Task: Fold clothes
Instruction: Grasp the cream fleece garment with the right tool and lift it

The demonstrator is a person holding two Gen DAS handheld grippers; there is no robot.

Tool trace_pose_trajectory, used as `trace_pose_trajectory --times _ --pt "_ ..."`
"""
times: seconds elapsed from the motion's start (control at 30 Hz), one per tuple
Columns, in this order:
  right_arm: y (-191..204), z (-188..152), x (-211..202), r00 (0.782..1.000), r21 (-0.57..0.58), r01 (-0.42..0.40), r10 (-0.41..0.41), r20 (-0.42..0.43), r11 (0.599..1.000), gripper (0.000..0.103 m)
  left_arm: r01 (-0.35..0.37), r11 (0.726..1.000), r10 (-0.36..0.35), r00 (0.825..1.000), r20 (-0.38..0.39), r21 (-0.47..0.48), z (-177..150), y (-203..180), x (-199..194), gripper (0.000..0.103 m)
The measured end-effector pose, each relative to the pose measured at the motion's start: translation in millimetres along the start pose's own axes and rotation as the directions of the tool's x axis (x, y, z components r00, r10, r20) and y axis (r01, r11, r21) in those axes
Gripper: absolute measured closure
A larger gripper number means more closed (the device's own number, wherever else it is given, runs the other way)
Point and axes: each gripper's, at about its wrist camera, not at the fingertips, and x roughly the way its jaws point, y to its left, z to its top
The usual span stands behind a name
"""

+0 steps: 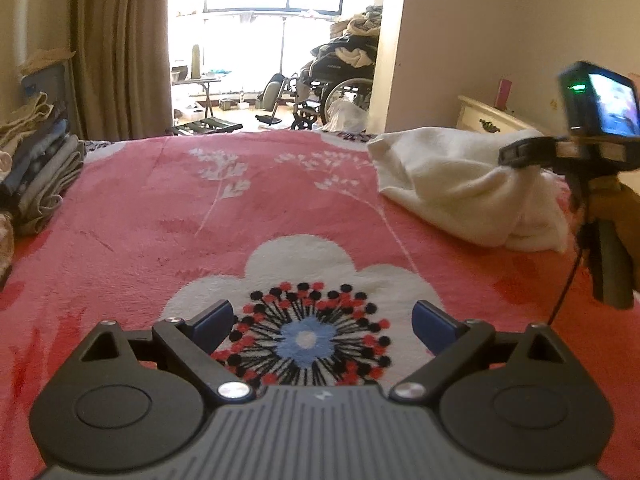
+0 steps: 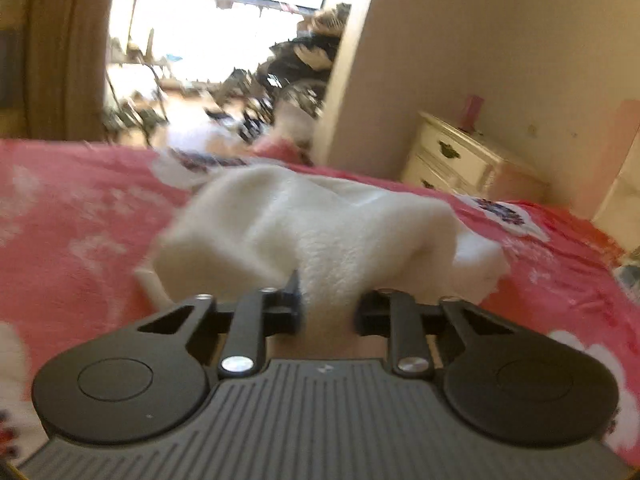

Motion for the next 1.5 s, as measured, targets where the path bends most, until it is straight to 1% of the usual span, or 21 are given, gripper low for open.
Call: trace_pose_trajectory --times 0.07,0.17,0.3,0.4,0.5,0.57,0.67,0.73,0.8,0.83,0.87,0.93,1.0,1.03,1.1,1.13,1.17,1.27,1.37,1.4,1.5 --pt "-5 -1 -33 0.995 0.019 -0.064 0.063 0.075 0.998 0.096 0.007 1.0 -0.007 1.0 0.014 0.005 0 0 -15 0.006" --pt "-6 1 -87 0.975 0.003 -0.161 0.158 0.154 0.987 0.096 0.017 1.0 -0.017 0.999 0.03 -0.003 -1 3 -43 0.006" --pt "-5 -12 -165 0.938 0.016 -0.283 0.273 0.215 0.959 0.096 0.021 0.999 -0.019 0.999 0.051 -0.043 -12 16 -91 0.006" --pt "-3 -26 -224 0.901 0.018 -0.374 0.359 0.244 0.927 0.096 0.02 0.997 -0.016 0.998 0.068 -0.068 -24 31 -134 0.006" --pt "6 -47 -286 0.857 -0.033 -0.471 0.466 0.221 0.882 0.096 0.006 0.998 0.0 0.996 0.092 -0.067 -34 51 -180 0.006" --pt "20 -67 -326 0.828 -0.11 -0.513 0.524 0.198 0.852 0.096 -0.017 0.998 0.024 0.994 0.107 -0.066 -41 64 -210 0.005" --pt "37 -100 -374 0.781 -0.153 -0.595 0.612 0.121 0.789 0.096 -0.055 0.995 0.065 0.991 0.121 -0.085 -52 84 -246 0.004" --pt "49 -125 -397 0.751 -0.186 -0.639 0.658 0.057 0.746 0.095 -0.055 0.994 0.067 0.991 0.12 -0.099 -58 94 -262 0.002" --pt "67 -149 -410 0.754 -0.248 -0.645 0.655 -0.052 0.723 0.09 -0.041 0.995 0.051 0.993 0.104 -0.093 -62 95 -265 0.002" --pt "76 -160 -415 0.757 -0.281 -0.645 0.643 -0.11 0.711 0.083 -0.031 0.996 0.039 0.995 0.093 -0.086 -63 93 -263 0.002" --pt "76 -163 -419 0.753 -0.287 -0.653 0.642 -0.142 0.701 0.072 -0.021 0.997 0.027 0.996 0.081 -0.078 -64 91 -262 0.002" --pt "63 -160 -427 0.735 -0.266 -0.676 0.656 -0.173 0.687 0.064 0.005 0.998 -0.001 0.998 0.061 -0.06 -65 85 -258 0.002" --pt "50 -157 -434 0.715 -0.245 -0.698 0.668 -0.204 0.673 0.059 0.06 0.998 -0.059 0.997 0.047 -0.013 -63 70 -247 0.002" --pt "37 -153 -437 0.71 -0.214 -0.704 0.676 -0.195 0.677 0.054 0.091 0.996 -0.091 0.995 0.036 0.014 -61 60 -240 0.002" --pt "3 -143 -441 0.706 -0.129 -0.708 0.692 -0.148 0.694 0.038 0.156 0.986 -0.157 0.987 0.016 0.063 -56 39 -224 0.002" --pt "-14 -137 -444 0.705 -0.086 -0.709 0.699 -0.123 0.7 0.024 0.179 0.98 -0.18 0.984 0.002 0.088 -56 29 -215 0.002" --pt "-28 -132 -435 0.732 -0.053 -0.68 0.674 -0.095 0.731 0.013 0.186 0.976 -0.185 0.983 -0.019 0.114 -58 19 -205 0.002" --pt "-65 -117 -393 0.851 0.036 -0.524 0.525 -0.014 0.851 0.009 0.207 0.959 -0.195 0.977 -0.082 0.191 -64 -10 -173 0.002" --pt "-102 -103 -322 0.937 0.208 -0.335 0.348 -0.026 0.919 0.008 0.227 0.939 -0.195 0.97 -0.145 0.257 -72 -36 -143 0.003" --pt "-116 -99 -294 0.955 0.284 -0.268 0.292 -0.047 0.921 0.008 0.221 0.941 -0.183 0.969 -0.166 0.257 -77 -37 -136 0.003" --pt "-146 -97 -221 0.971 0.462 -0.115 0.198 -0.136 0.88 0.008 0.216 0.951 -0.165 0.959 -0.229 0.221 -92 -33 -115 0.002"
